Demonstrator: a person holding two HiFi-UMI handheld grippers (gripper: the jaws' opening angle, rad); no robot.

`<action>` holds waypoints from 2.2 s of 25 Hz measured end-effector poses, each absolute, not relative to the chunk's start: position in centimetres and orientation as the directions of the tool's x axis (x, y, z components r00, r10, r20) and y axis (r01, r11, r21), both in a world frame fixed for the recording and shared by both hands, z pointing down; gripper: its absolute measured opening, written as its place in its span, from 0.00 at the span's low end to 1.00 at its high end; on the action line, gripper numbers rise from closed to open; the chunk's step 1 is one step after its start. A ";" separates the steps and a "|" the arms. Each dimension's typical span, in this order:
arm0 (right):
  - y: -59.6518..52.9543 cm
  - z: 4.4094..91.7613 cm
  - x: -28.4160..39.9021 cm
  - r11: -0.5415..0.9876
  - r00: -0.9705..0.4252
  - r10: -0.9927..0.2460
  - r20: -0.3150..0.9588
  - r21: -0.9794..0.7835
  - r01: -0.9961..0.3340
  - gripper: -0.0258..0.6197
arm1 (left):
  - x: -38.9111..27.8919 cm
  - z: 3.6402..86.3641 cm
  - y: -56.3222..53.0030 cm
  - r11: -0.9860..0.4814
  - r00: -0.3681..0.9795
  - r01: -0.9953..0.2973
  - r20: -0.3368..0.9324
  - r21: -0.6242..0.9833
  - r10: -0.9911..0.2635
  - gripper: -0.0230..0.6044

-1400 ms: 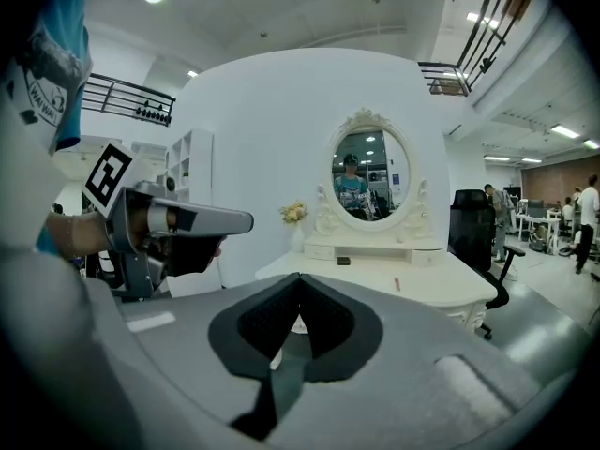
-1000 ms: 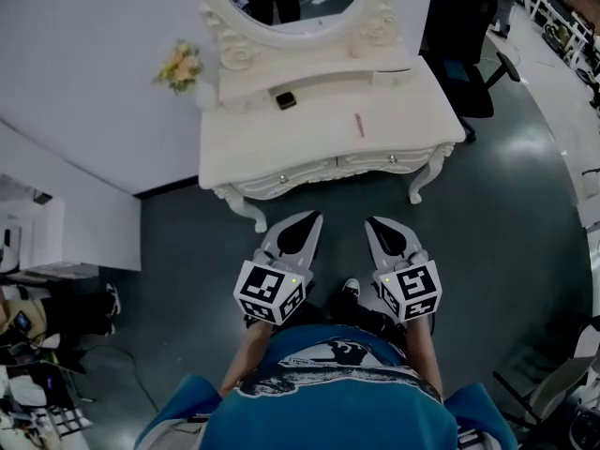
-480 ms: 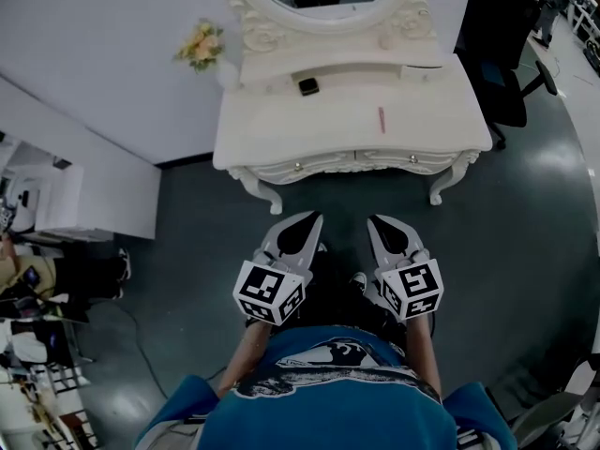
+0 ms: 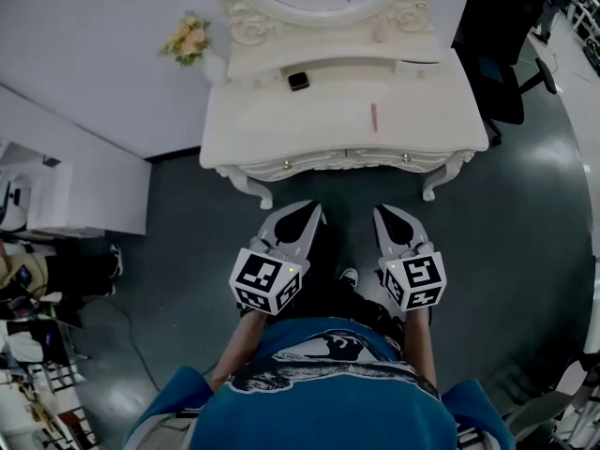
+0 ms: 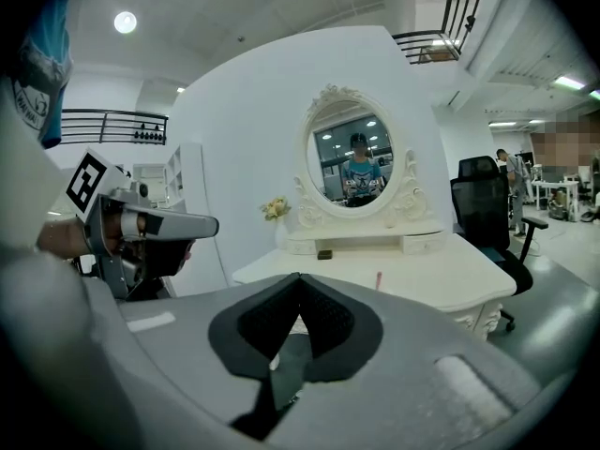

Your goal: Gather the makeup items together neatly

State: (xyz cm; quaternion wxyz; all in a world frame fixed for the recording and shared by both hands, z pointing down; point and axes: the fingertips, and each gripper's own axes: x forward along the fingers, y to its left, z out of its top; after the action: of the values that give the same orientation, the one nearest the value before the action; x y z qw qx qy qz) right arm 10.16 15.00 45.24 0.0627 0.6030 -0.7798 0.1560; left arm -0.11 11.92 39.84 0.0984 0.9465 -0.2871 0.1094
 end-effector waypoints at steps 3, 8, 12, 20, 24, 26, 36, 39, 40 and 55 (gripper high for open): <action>13.9 44.7 12.0 0.197 -0.238 -0.929 0.282 -0.165 -0.966 0.04 | 1.0 39.4 10.7 -0.819 0.817 -0.558 0.256 0.130 -0.516 0.07; 11.6 45.5 13.2 0.168 -0.214 -0.930 0.297 -0.174 -0.970 0.04 | 1.9 40.4 9.1 -0.834 0.827 -0.537 0.277 0.129 -0.490 0.07; 9.2 46.3 13.6 0.163 -0.212 -0.921 0.326 -0.171 -0.972 0.04 | 1.8 40.7 5.9 -0.825 0.819 -0.550 0.279 0.132 -0.501 0.07; 2.4 47.4 15.8 0.121 -0.163 -0.905 0.394 -0.128 -0.984 0.04 | 2.3 39.1 -1.2 -0.836 0.834 -0.535 0.237 0.123 -0.499 0.07; -0.9 48.4 17.0 0.085 -0.119 -0.888 0.445 -0.095 -0.992 0.04 | 2.4 38.6 -4.3 -0.847 0.844 -0.519 0.226 0.115 -0.486 0.07; -2.1 49.0 17.5 0.069 -0.099 -0.878 0.469 -0.082 -0.994 0.05 | 2.3 38.6 -5.8 -0.848 0.847 -0.515 0.222 0.124 -0.482 0.07; -7.4 54.9 20.1 -0.035 -0.004 -0.802 0.597 -0.054 -0.998 0.07 | 2.3 39.3 -11.8 -0.866 0.869 -0.478 0.222 0.147 -0.442 0.07; -8.7 57.9 21.2 -0.080 0.017 -0.760 0.650 -0.067 -0.995 0.10 | 2.0 39.5 -13.6 -0.869 0.873 -0.471 0.225 0.153 -0.434 0.07; -9.0 58.9 21.5 -0.098 0.022 -0.744 0.668 -0.077 -0.992 0.11 | 1.8 39.6 -14.2 -0.869 0.873 -0.470 0.228 0.155 -0.431 0.07; -11.1 65.8 23.8 -0.288 0.096 -0.632 0.769 -0.118 -0.951 0.15 | -1.8 42.8 -19.9 -0.843 0.841 -0.508 0.313 0.179 -0.441 0.07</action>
State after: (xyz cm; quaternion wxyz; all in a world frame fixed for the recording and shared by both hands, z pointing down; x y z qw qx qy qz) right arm 23.79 -11.13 65.75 0.2123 0.7092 -0.5578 0.3753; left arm -1.81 -19.92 42.84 0.1283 0.9508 -0.2495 0.1311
